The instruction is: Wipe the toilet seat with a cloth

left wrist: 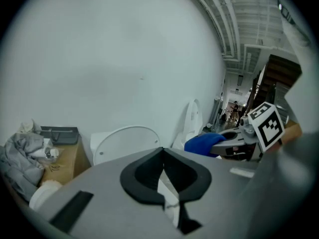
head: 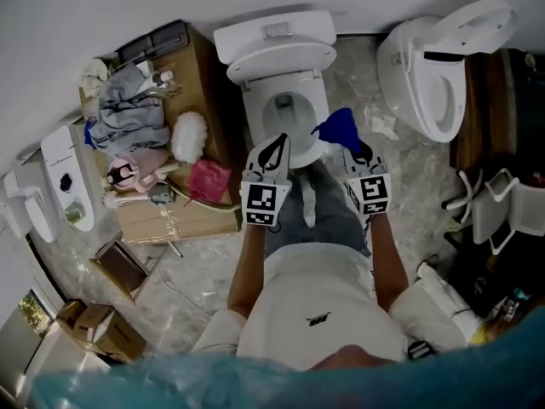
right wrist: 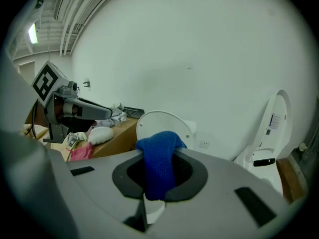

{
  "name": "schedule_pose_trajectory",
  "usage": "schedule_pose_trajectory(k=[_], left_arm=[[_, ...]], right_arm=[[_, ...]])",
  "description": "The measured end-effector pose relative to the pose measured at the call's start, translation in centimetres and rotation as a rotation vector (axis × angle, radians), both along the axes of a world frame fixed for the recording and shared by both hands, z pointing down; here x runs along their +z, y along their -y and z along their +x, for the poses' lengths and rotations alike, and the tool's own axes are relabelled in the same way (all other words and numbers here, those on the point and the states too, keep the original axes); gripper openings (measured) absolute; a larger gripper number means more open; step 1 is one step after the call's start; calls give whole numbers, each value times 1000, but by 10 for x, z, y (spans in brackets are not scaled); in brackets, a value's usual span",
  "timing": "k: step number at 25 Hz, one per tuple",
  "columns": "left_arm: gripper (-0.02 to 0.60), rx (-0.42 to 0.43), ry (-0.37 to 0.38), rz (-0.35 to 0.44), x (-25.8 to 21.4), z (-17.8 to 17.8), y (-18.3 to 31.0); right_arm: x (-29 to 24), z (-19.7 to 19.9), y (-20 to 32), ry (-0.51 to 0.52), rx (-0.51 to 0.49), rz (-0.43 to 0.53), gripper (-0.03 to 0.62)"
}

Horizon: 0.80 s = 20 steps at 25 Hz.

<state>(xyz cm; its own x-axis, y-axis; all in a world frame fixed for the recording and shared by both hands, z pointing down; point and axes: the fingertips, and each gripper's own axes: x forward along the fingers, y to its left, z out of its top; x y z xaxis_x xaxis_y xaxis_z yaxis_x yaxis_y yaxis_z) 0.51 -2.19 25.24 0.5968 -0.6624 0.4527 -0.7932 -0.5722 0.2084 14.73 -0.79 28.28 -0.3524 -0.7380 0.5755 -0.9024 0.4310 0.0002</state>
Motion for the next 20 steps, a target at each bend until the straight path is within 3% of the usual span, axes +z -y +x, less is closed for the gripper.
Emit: schedule_pose_trajectory(k=[20], left_arm=[[9,-149,46,-197,188,51,36]], right_arm=[[210,59,64,-148,-226,-184,21]])
